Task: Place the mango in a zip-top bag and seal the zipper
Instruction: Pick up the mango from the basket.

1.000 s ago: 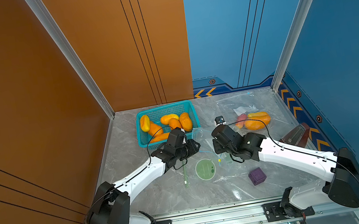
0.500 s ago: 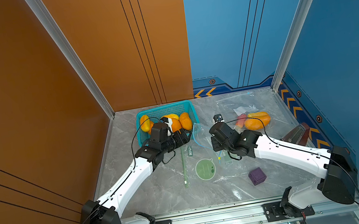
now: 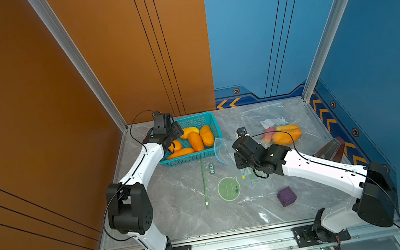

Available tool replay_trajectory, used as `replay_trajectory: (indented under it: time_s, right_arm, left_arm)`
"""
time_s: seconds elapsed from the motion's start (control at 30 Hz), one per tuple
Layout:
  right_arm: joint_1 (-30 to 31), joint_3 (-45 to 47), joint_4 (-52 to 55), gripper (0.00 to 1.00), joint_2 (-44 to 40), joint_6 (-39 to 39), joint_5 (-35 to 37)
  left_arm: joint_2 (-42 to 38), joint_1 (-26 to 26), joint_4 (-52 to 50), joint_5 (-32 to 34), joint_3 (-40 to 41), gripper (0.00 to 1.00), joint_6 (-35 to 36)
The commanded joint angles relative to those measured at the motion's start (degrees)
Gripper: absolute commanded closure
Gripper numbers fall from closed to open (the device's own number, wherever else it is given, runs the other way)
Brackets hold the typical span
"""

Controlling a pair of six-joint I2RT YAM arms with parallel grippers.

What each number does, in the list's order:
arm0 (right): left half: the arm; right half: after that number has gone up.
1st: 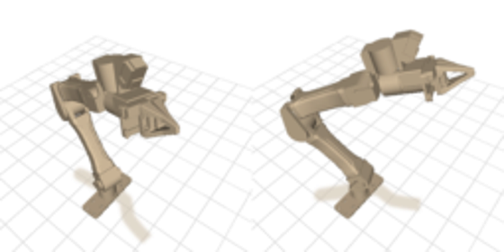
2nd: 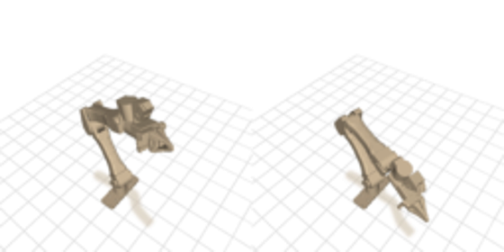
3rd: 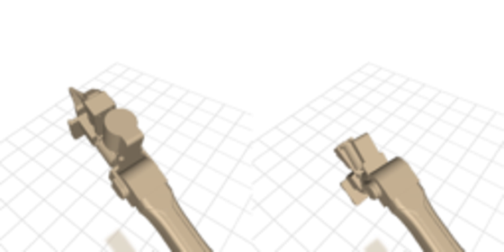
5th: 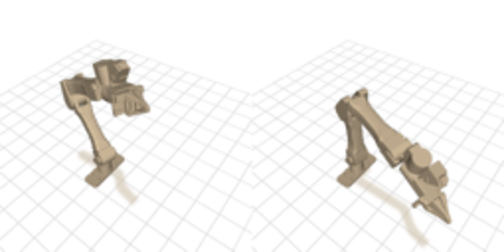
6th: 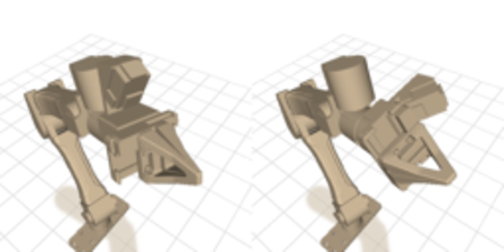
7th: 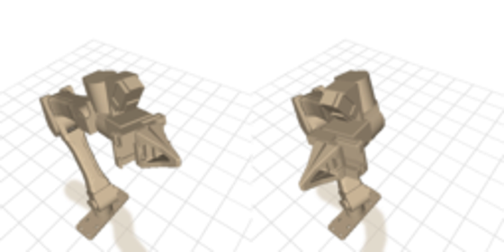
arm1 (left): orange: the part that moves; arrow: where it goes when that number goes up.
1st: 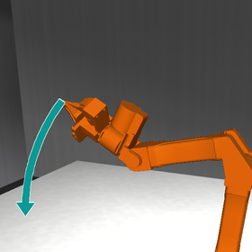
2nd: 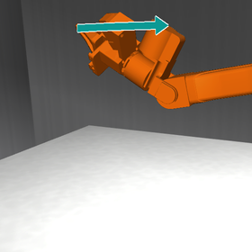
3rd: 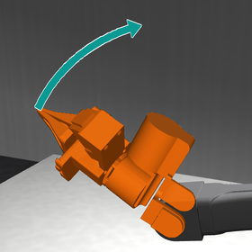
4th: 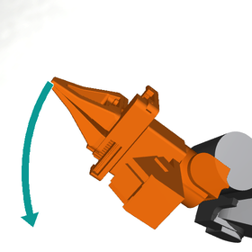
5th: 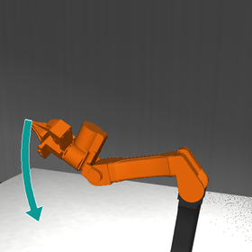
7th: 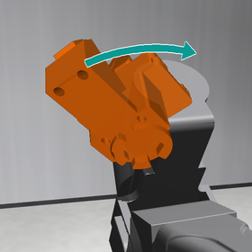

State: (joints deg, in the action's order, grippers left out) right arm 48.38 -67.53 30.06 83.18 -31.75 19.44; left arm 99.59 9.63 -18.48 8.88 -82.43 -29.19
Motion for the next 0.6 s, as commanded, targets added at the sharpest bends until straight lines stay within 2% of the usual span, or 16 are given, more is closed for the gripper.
replay_trajectory:
  time_s: [0.0,0.2,0.57]
  right_arm:
    - [0.4,-2.0,1.5,0.96,1.2,-0.2,-0.3]
    - [0.5,-3.1,2.1,0.96,2.4,-0.1,-0.4]
    - [0.8,-3.7,2.8,0.96,2.6,-0.3,0.0]
  left_arm:
    - [4.0,-1.6,-6.1,5.0,-4.3,0.32,6.6]
    - [11.1,-2.3,-8.7,7.3,-9.2,0.35,12.6]
    - [16.4,-3.2,-10.6,11.4,-13.4,0.32,15.2]
